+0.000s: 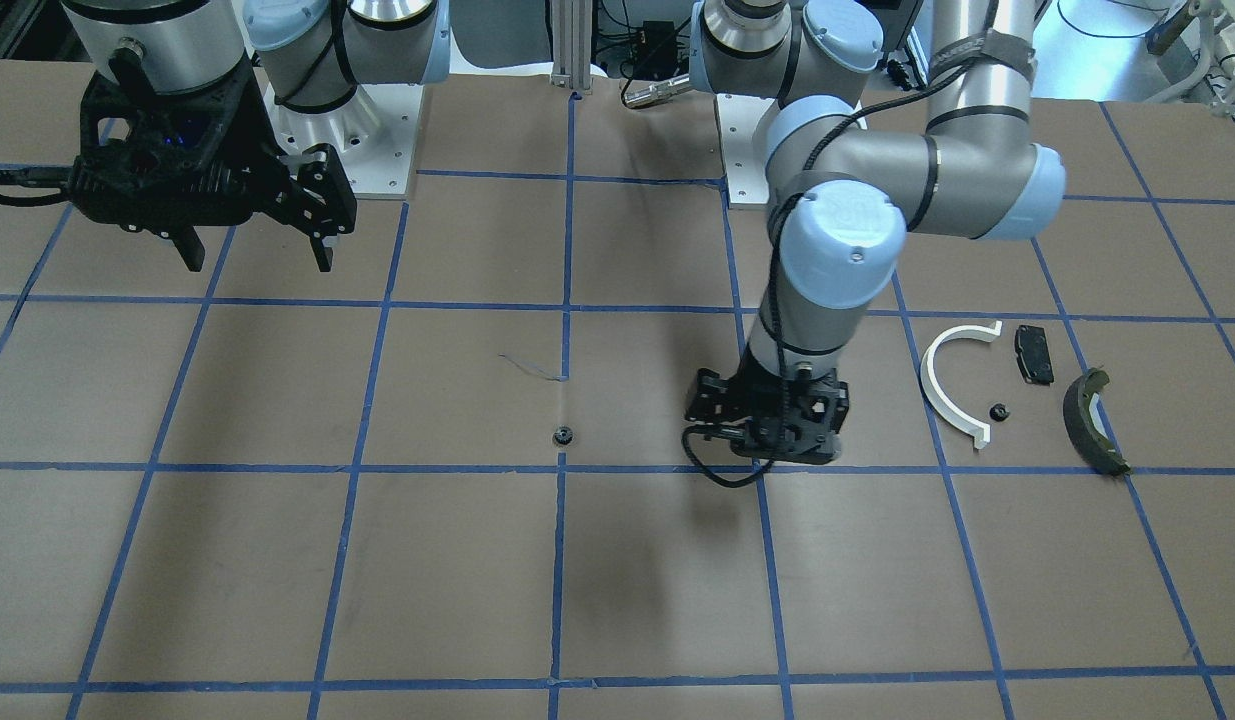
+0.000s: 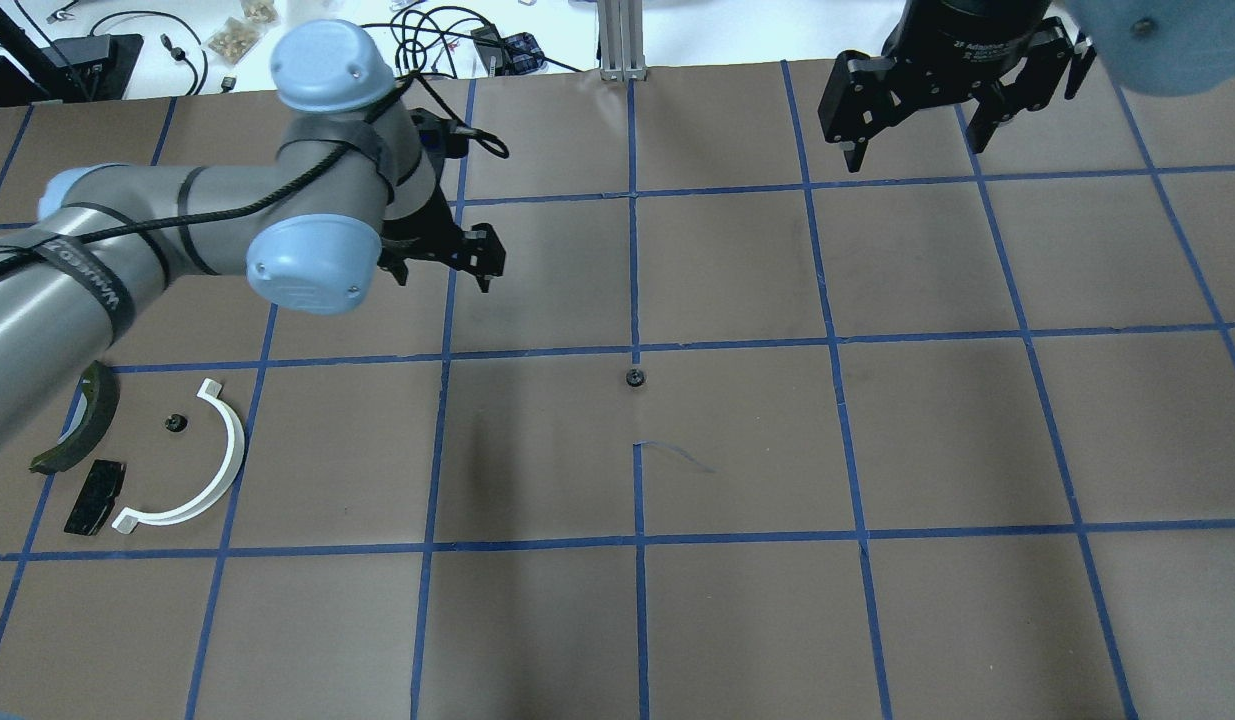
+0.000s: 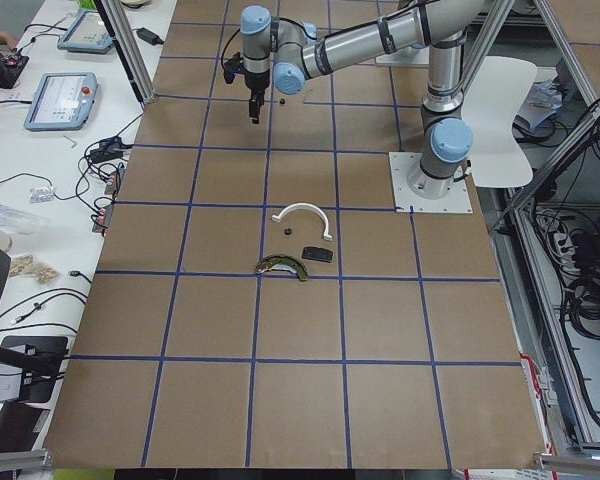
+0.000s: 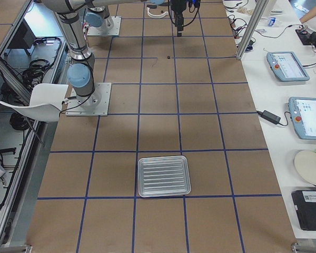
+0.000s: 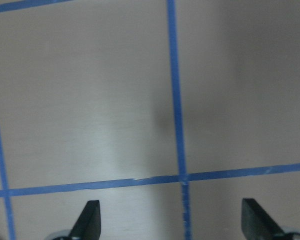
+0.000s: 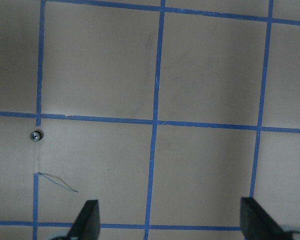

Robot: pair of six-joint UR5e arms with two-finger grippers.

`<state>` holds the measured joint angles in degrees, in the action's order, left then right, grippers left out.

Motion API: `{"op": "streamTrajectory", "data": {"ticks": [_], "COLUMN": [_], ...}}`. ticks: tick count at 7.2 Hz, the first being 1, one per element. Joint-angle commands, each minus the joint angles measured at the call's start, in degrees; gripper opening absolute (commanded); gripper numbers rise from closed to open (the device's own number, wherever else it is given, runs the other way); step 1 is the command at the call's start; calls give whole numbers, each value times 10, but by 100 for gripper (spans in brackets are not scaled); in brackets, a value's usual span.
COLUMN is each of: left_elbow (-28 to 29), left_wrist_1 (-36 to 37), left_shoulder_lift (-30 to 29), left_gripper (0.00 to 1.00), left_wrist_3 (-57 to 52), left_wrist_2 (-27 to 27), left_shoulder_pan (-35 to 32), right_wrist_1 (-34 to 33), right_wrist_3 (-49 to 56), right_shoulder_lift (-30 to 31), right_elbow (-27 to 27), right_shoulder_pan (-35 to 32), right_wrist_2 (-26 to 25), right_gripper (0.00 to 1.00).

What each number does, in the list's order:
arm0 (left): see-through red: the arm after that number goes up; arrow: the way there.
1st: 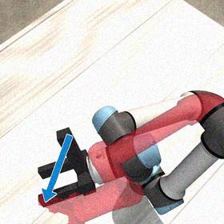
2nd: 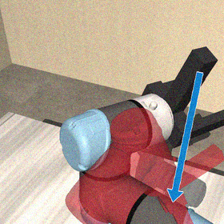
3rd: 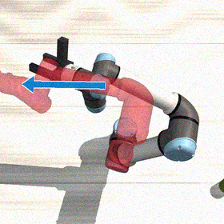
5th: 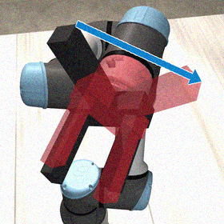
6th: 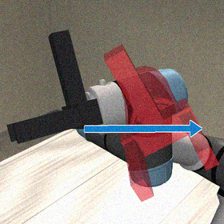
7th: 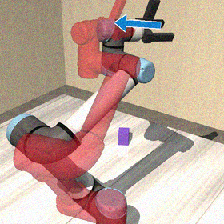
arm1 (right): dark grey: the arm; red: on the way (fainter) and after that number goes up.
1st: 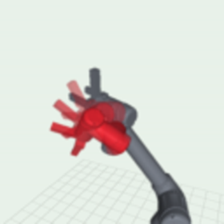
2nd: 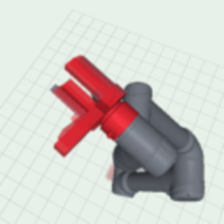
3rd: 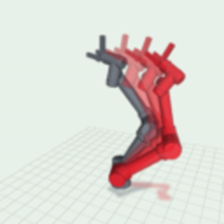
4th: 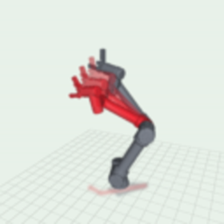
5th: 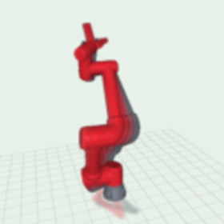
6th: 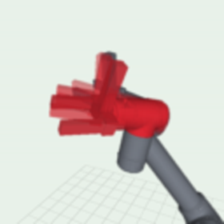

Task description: Place bearing gear from tray to pile

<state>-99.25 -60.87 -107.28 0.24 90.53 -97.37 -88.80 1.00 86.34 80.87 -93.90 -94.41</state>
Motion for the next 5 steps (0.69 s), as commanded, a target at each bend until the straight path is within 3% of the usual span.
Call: {"op": "streamTrajectory", "data": {"ticks": [1,2,5], "left_elbow": [-1,-2,-7], "left_wrist_1": [31,36,66], "left_shoulder_lift": [-21,-35,-84], "left_gripper": [100,100,100], "left_wrist_3": [55,57,78], "left_wrist_2": [-25,-25,-40], "left_shoulder_pan": [-72,-93,-127], "right_wrist_1": [3,2,-10], "right_wrist_3": [-48,-125,-131], "right_shoulder_lift": [5,8,30], "right_elbow": [2,7,45], "right_shoulder_pan": [-1,-1,-1], "right_wrist_2": [1,3,2], "right_gripper": [100,100,100]}}
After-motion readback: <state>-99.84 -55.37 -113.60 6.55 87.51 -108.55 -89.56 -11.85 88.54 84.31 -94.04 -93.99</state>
